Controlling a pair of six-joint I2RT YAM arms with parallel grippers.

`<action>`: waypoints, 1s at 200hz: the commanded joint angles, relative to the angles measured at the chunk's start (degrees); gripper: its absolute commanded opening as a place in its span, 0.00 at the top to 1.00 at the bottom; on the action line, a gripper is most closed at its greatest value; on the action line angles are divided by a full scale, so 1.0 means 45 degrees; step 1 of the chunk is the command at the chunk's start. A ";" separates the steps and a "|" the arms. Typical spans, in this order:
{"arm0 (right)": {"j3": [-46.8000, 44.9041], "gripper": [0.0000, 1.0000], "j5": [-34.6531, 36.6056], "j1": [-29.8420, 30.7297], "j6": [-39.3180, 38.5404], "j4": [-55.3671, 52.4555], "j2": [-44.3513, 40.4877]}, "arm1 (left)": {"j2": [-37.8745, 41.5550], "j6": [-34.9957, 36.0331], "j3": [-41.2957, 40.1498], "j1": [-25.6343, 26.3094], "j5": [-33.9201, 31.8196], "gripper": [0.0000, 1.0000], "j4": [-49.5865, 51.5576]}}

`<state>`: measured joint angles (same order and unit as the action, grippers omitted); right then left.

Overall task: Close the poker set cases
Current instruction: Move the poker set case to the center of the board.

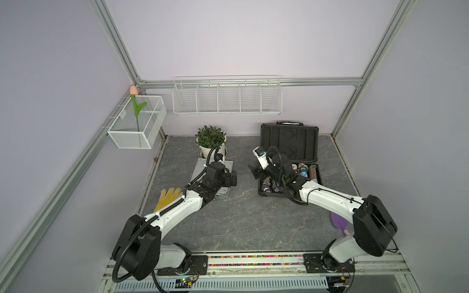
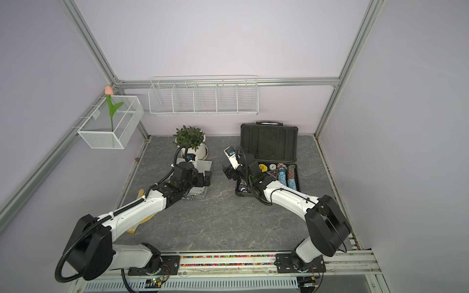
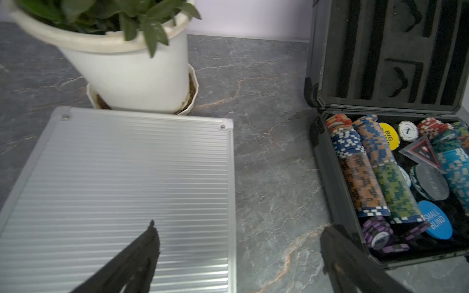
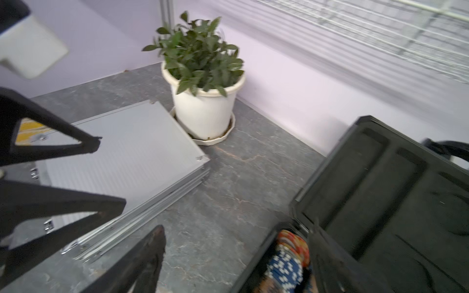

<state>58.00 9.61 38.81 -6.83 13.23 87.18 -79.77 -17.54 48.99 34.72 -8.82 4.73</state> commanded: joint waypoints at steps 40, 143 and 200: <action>0.1152 0.12 0.0888 -0.2573 0.1498 -0.3143 -0.0289 | -0.3752 0.0089 0.3204 0.0770 0.1079 0.04 0.0686; 0.2694 0.12 0.0912 -0.4463 0.2245 -0.4609 0.1063 | -0.7517 -0.0112 0.6851 0.1898 0.1645 0.15 0.2322; 0.2528 0.11 0.0688 -0.4503 0.2319 -0.4338 0.1193 | -0.8562 -0.0340 0.7695 0.1952 0.1765 0.30 0.2972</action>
<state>69.19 12.80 18.83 2.44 -6.59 92.29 -116.62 -17.93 81.21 43.33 -1.39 15.49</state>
